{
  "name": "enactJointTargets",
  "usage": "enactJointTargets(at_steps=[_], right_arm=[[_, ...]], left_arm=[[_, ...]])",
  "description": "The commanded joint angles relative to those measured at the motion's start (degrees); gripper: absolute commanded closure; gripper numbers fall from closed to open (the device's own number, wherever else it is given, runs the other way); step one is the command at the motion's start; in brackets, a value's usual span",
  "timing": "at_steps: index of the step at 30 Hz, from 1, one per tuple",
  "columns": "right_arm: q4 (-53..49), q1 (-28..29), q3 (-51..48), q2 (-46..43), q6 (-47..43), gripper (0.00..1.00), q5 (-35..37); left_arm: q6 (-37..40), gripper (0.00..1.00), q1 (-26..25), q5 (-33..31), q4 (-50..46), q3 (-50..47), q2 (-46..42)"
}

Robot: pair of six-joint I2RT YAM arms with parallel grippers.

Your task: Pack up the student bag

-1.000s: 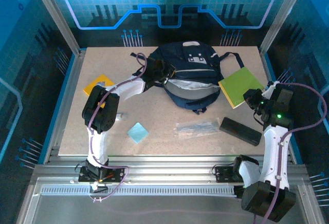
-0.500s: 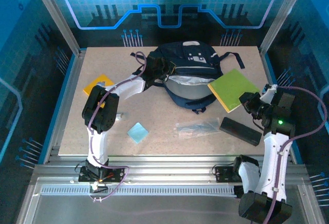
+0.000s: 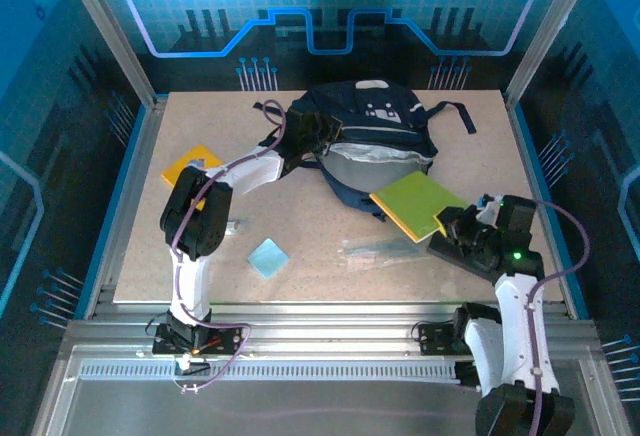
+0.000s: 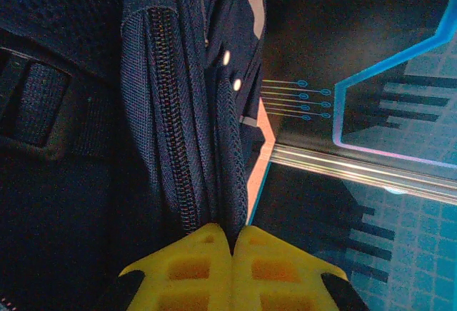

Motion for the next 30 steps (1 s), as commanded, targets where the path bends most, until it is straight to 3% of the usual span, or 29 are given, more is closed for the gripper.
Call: enactJointTargets(at_steps=[1, 7, 13, 23, 30], right_arm=[[16.7, 4.4, -2.0, 0.5, 9.1, 1.0, 4.5], [30.7, 10.5, -4.1, 6.9, 15.3, 1.0, 13.7], [44.2, 17.5, -3.2, 19.1, 17.7, 1.0, 22.5], [65.4, 25.9, 5.7, 43.4, 19.4, 1.0, 28.4], [72.1, 28.5, 13.2, 57.3, 20.6, 1.0, 29.6]], left_arm=[[-2.6, 1.0, -0.9, -2.2, 10.3, -1.0, -4.7], [-4.4, 1.0, -1.7, -2.3, 13.0, -5.3, -6.9], [-4.6, 1.0, -2.5, -2.8, 14.1, -7.6, -9.4], [-6.8, 1.0, -3.4, -2.4, 15.7, -8.4, -10.2], [-7.8, 1.0, -3.5, -2.5, 16.5, -9.5, -10.8]])
